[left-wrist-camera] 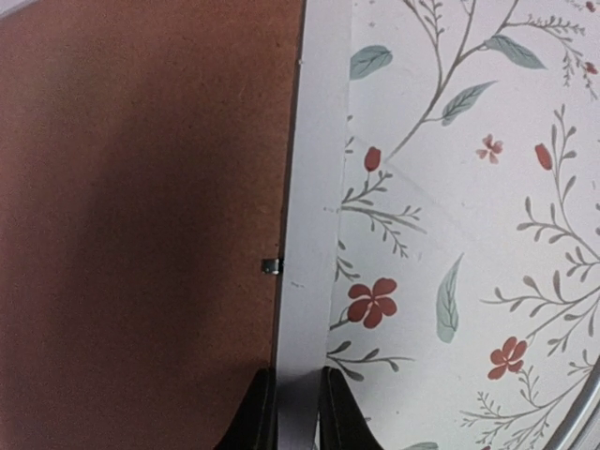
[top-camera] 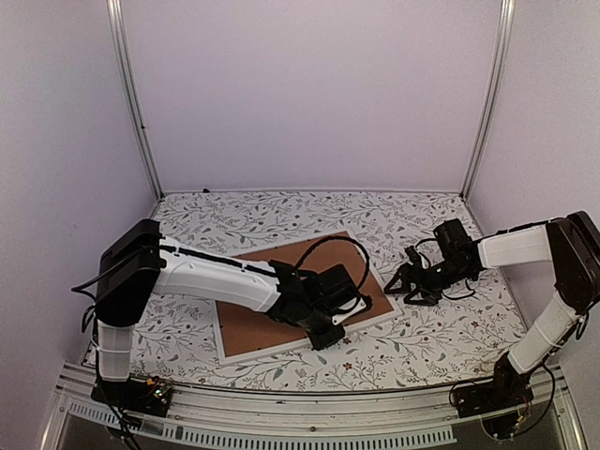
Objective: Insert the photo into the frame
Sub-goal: Pick up the photo frame from the center of the board, then pass from the left arm to the right
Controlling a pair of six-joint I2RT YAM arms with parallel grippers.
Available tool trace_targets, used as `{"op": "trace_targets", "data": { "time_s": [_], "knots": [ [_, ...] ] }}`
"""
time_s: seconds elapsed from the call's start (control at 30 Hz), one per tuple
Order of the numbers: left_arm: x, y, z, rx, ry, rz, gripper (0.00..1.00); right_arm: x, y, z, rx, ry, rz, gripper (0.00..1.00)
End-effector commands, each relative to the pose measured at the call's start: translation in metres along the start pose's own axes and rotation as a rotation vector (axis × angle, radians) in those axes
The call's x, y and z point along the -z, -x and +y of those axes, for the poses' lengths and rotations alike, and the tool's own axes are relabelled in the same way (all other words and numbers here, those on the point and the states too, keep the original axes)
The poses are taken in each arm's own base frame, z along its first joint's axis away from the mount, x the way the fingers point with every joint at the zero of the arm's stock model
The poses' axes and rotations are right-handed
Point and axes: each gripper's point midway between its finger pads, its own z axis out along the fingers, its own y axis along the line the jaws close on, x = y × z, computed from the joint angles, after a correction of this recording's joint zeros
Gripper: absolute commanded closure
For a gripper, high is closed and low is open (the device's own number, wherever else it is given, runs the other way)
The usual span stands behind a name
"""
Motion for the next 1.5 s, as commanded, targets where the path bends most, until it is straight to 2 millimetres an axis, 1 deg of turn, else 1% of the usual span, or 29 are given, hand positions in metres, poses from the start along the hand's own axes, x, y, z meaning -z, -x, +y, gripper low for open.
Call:
{"op": "trace_targets", "data": {
  "time_s": [0.0, 0.27, 0.4, 0.47, 0.53, 0.6, 0.73, 0.9, 1.13, 1.2, 1.3, 1.37, 1.43, 1.47],
  "knots": [
    [0.03, 0.015, 0.009, 0.062, -0.024, -0.061, 1.0, -0.009, -0.014, -0.015, -0.048, -0.022, 0.045, 0.11],
    [0.044, 0.029, 0.012, 0.077, -0.05, -0.105, 1.0, -0.011, -0.027, -0.009, -0.071, 0.047, 0.06, 0.13],
    [0.049, 0.033, 0.012, 0.081, -0.055, -0.119, 1.0, -0.013, -0.033, -0.002, -0.094, 0.111, 0.061, 0.15],
    [0.049, 0.034, 0.013, 0.084, -0.056, -0.121, 1.0, -0.014, -0.036, 0.003, -0.106, 0.154, 0.065, 0.17],
    [0.049, 0.034, 0.013, 0.088, -0.055, -0.12, 1.0, -0.014, -0.038, 0.008, -0.117, 0.203, 0.072, 0.22],
    [0.048, 0.033, 0.013, 0.091, -0.057, -0.117, 1.0, -0.015, -0.04, 0.01, -0.134, 0.232, 0.079, 0.28],
    [0.044, 0.029, 0.012, 0.102, -0.059, -0.105, 1.0, -0.016, -0.039, 0.015, -0.142, 0.267, 0.076, 0.41],
    [0.038, 0.019, 0.011, 0.12, -0.054, -0.086, 1.0, -0.011, -0.03, 0.022, -0.139, 0.276, 0.054, 0.56],
    [0.033, 0.01, 0.008, 0.123, -0.044, -0.075, 1.0, -0.003, -0.018, 0.031, -0.123, 0.281, 0.019, 0.7],
    [0.033, 0.008, 0.009, 0.124, -0.035, -0.072, 0.96, -0.001, -0.017, 0.034, -0.12, 0.284, 0.013, 0.74],
    [0.034, 0.009, 0.012, 0.131, -0.01, -0.078, 0.83, 0.004, -0.016, 0.037, -0.116, 0.287, 0.004, 0.79],
    [0.037, 0.011, 0.016, 0.141, 0.007, -0.087, 0.71, 0.006, -0.016, 0.039, -0.115, 0.287, 0.003, 0.8],
    [0.04, 0.013, 0.018, 0.143, 0.036, -0.097, 0.57, 0.009, -0.016, 0.042, -0.111, 0.291, 0.002, 0.82],
    [0.042, 0.015, 0.02, 0.141, 0.053, -0.102, 0.52, 0.01, -0.017, 0.043, -0.117, 0.288, 0.008, 0.82]
  ]
}}
